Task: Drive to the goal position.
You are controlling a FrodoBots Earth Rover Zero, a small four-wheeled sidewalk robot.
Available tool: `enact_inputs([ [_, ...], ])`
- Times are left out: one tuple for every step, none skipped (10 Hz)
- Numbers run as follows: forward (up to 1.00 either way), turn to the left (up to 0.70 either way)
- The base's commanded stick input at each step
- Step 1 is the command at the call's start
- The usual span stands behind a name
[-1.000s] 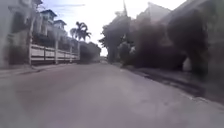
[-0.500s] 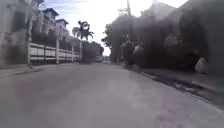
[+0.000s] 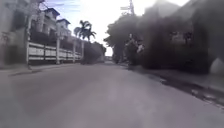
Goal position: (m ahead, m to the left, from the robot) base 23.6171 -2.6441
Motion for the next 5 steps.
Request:
enact_inputs([
  [1.0, 0.0],
  [1.0, 0.0],
  [1.0, 0.0],
  [1.0, 0.0],
  [1.0, 0.0],
])
